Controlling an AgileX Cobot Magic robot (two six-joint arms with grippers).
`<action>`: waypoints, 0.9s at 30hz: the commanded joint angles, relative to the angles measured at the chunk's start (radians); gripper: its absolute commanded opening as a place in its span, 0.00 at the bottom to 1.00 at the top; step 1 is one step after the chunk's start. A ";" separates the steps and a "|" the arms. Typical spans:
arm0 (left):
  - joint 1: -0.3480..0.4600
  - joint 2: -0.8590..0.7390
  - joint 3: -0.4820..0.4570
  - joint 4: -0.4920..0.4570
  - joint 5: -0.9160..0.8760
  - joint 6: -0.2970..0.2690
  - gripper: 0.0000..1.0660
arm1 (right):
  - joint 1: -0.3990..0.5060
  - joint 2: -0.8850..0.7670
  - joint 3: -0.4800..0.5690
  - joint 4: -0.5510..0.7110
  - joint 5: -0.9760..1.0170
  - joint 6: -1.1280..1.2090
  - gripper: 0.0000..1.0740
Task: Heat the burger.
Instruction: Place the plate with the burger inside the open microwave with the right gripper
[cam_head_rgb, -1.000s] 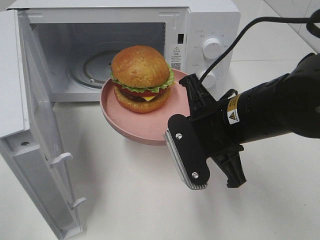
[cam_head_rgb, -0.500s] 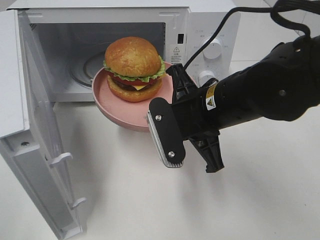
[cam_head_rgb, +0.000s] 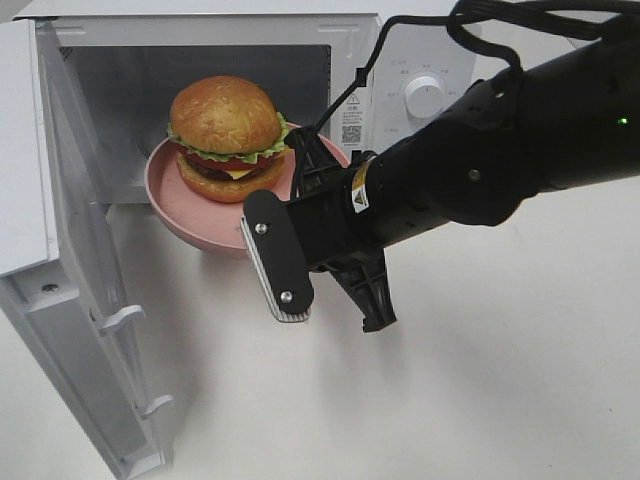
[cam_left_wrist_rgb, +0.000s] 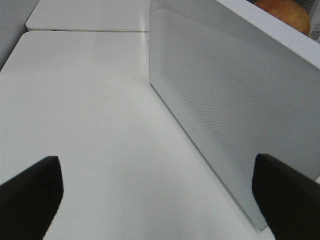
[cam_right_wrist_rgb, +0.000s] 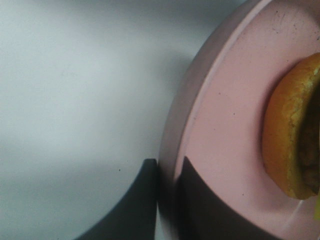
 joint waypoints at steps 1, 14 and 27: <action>0.001 -0.008 -0.001 -0.006 -0.003 -0.004 0.92 | -0.001 0.025 -0.065 -0.026 -0.044 0.034 0.00; 0.001 -0.008 -0.001 -0.006 -0.003 -0.004 0.92 | -0.001 0.133 -0.210 -0.090 0.061 0.101 0.00; 0.001 -0.008 -0.001 -0.006 -0.003 -0.004 0.92 | -0.001 0.213 -0.373 -0.143 0.122 0.169 0.00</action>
